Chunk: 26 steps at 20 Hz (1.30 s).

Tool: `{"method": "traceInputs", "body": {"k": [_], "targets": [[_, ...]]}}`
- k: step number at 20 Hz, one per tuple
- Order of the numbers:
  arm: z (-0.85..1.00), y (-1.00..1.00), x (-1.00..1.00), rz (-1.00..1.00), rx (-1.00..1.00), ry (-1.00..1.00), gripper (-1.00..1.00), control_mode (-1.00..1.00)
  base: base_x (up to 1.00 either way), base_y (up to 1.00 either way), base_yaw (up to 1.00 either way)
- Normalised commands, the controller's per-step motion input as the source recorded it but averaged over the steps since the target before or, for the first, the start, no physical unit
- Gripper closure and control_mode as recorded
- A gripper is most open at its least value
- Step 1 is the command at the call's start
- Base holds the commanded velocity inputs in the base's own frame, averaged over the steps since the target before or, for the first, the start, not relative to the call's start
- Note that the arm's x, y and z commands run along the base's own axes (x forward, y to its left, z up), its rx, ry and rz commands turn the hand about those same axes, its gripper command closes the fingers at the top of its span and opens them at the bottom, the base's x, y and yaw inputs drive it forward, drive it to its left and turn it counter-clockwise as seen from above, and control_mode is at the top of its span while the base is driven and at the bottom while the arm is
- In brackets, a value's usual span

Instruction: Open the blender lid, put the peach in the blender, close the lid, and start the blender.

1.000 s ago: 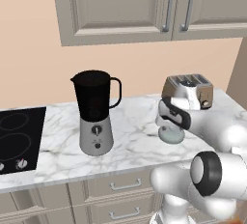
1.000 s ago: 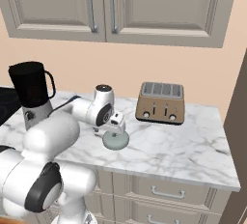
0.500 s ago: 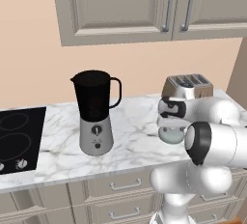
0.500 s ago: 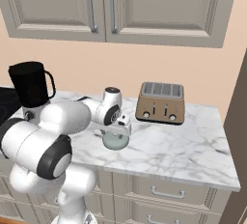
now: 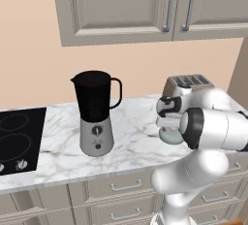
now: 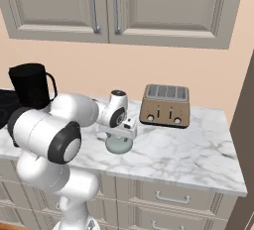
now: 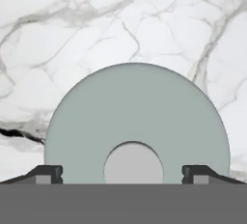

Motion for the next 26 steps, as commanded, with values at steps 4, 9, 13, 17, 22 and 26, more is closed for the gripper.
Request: {"method": "traceInputs", "body": {"k": [4,9,13,17,22,26], "targets": [[-0.19,-0.12,0.12,0.0,0.0,0.0,-1.0,-1.0,0.0,0.0,0.0],[-0.41,0.04,-0.06,0.0,0.0,0.0,1.0,-1.0,0.0,0.0,0.0],[-0.2,0.19,0.0,0.0,0.0,0.0,1.0,-1.0,0.0,0.0,0.0],[0.02,0.11,-0.09,-0.01,0.0,0.0,1.0,-1.0,0.0,0.0,0.0],[0.57,0.0,-0.3,-0.01,0.0,0.0,1.0,-1.0,0.0,0.0,0.0],[0.93,0.11,-0.22,0.0,0.0,-0.02,1.0,-1.0,0.0,0.0,0.0]]}}
